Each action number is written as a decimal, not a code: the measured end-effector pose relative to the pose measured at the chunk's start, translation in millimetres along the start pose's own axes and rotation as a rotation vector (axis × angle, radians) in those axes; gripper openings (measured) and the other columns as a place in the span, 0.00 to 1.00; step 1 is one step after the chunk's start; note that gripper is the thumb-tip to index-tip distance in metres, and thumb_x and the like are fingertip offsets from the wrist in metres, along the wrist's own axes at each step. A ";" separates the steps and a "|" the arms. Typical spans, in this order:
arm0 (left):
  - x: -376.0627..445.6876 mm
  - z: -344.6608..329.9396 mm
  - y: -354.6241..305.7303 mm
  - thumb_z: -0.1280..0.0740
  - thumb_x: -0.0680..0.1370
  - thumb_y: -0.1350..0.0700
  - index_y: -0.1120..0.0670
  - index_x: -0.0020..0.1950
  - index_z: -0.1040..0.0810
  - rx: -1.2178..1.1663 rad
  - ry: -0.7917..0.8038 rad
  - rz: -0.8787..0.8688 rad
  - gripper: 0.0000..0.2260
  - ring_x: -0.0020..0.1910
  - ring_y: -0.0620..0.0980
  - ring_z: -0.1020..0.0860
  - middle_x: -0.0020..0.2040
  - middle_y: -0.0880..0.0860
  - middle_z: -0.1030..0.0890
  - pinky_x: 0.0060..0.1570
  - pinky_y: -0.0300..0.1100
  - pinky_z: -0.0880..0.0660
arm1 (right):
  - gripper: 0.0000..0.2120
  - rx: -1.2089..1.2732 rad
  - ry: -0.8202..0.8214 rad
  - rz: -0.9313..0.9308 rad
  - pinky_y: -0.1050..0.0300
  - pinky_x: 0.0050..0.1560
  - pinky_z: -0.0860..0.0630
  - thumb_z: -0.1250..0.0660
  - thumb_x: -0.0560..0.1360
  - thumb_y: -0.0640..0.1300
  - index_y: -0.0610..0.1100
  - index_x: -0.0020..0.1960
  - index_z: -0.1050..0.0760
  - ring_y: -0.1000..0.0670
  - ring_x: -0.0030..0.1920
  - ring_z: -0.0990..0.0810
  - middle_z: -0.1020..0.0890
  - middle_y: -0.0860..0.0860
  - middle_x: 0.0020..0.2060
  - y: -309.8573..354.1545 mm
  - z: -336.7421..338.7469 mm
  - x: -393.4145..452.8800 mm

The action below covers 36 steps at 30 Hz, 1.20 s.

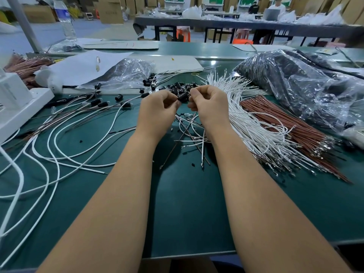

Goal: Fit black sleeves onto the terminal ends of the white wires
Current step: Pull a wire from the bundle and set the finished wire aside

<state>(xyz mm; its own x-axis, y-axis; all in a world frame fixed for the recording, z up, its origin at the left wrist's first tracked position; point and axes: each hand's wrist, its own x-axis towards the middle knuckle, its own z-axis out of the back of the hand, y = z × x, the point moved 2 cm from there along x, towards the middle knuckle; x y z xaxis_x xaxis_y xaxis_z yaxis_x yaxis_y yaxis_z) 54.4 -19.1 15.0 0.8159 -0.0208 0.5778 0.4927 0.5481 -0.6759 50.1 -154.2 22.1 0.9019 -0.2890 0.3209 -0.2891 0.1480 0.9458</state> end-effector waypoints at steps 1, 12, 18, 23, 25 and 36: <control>-0.1 -0.1 0.0 0.30 0.75 0.60 0.57 0.46 0.18 -0.005 0.003 0.004 0.02 0.35 0.45 0.23 0.37 0.51 0.19 0.37 0.33 0.27 | 0.08 -0.018 -0.010 0.008 0.66 0.34 0.24 0.34 0.78 0.38 0.47 0.40 0.25 0.61 0.28 0.21 0.20 0.50 0.35 -0.1 0.3 0.3; -1.7 2.2 0.1 0.33 0.78 0.60 0.58 0.45 0.22 -0.115 0.067 0.100 0.03 0.40 0.54 0.20 0.40 0.57 0.18 0.45 0.48 0.22 | 0.08 0.104 -0.003 -0.037 0.62 0.34 0.23 0.33 0.77 0.37 0.43 0.39 0.23 0.56 0.28 0.21 0.20 0.48 0.32 5.1 3.7 -1.9; -1.6 6.1 -0.8 0.34 0.78 0.62 0.53 0.41 0.25 -0.202 0.068 0.180 0.07 0.36 0.51 0.23 0.37 0.55 0.19 0.47 0.53 0.21 | 0.08 0.095 0.041 -0.018 0.62 0.35 0.23 0.34 0.78 0.37 0.43 0.41 0.20 0.54 0.31 0.20 0.18 0.48 0.33 6.6 1.9 -3.6; -2.9 6.0 -3.2 0.33 0.78 0.62 0.58 0.45 0.23 -0.155 0.110 0.164 0.02 0.41 0.60 0.20 0.40 0.60 0.18 0.47 0.54 0.22 | 0.08 0.100 0.033 -0.009 0.63 0.36 0.23 0.35 0.77 0.34 0.43 0.43 0.20 0.56 0.30 0.20 0.18 0.48 0.35 7.6 4.0 -3.6; -2.8 6.1 -3.9 0.33 0.78 0.62 0.58 0.45 0.23 -0.150 0.111 0.159 0.02 0.42 0.61 0.20 0.40 0.61 0.18 0.47 0.54 0.22 | 0.07 0.088 0.034 0.001 0.63 0.37 0.23 0.33 0.76 0.34 0.44 0.42 0.21 0.56 0.31 0.20 0.18 0.47 0.36 7.9 4.9 -3.9; -1.9 -1.6 -2.2 0.32 0.77 0.60 0.59 0.46 0.20 -0.175 0.134 0.148 0.02 0.41 0.57 0.19 0.39 0.57 0.17 0.49 0.52 0.21 | 0.08 0.030 0.006 0.002 0.64 0.35 0.23 0.34 0.77 0.35 0.44 0.40 0.24 0.58 0.29 0.21 0.20 0.48 0.34 2.2 5.7 0.1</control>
<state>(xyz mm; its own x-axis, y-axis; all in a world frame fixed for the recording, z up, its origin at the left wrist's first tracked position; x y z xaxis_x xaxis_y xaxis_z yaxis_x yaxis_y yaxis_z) 52.3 -21.6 14.6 0.9099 -0.0686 0.4092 0.4008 0.4004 -0.8241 47.7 -159.3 24.5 0.9033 -0.2832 0.3223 -0.3001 0.1199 0.9464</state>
